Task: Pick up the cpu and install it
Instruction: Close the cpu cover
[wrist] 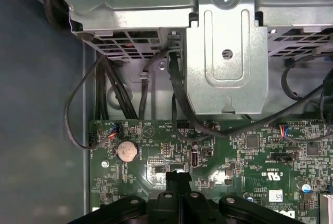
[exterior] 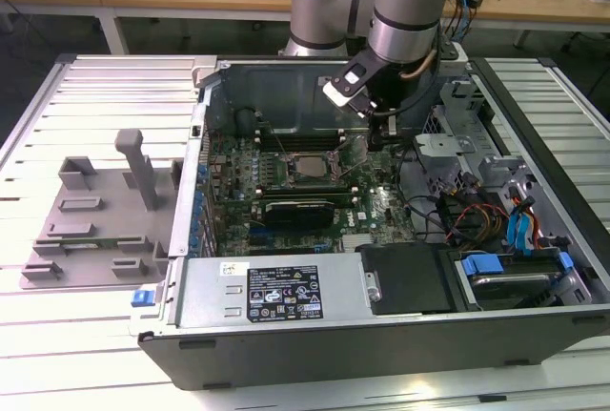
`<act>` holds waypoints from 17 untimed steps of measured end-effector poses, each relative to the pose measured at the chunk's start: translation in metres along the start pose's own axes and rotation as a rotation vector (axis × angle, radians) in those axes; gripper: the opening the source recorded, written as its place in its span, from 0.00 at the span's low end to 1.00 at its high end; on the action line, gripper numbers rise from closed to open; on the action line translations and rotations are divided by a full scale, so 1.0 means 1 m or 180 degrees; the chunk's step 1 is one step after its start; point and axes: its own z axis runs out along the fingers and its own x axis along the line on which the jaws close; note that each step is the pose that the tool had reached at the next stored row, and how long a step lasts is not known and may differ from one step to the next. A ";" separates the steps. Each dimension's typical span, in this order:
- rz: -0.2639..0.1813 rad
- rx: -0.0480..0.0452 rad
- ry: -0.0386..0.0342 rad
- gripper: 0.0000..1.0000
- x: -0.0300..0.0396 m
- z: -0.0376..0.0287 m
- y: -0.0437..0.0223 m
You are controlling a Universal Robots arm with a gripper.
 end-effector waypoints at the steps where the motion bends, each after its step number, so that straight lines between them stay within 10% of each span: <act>1: 0.0000 0.0000 0.0000 0.11 0.0000 -0.0001 -0.0006; 6: -0.0001 -0.0023 0.0014 0.11 -0.0001 -0.0003 -0.0089; 17: -0.0005 -0.0192 0.0124 0.11 -0.0008 -0.0022 -0.0692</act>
